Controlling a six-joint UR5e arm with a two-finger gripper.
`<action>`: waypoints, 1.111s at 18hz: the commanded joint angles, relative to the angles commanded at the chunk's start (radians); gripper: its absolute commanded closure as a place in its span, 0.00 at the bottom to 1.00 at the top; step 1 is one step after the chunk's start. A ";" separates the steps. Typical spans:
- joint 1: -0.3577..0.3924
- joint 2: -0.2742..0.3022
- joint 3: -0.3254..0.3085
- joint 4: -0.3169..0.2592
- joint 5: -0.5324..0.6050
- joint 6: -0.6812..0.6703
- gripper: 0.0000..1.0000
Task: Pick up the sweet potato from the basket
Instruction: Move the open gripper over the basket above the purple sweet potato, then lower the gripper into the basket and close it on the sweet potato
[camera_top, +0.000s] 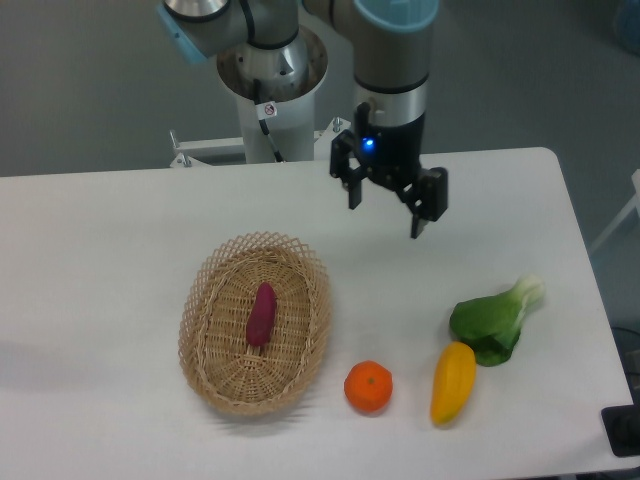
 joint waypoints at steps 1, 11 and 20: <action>-0.003 0.000 -0.009 0.006 -0.011 -0.049 0.00; -0.172 -0.097 -0.093 0.183 -0.035 -0.552 0.00; -0.221 -0.218 -0.160 0.216 -0.025 -0.566 0.00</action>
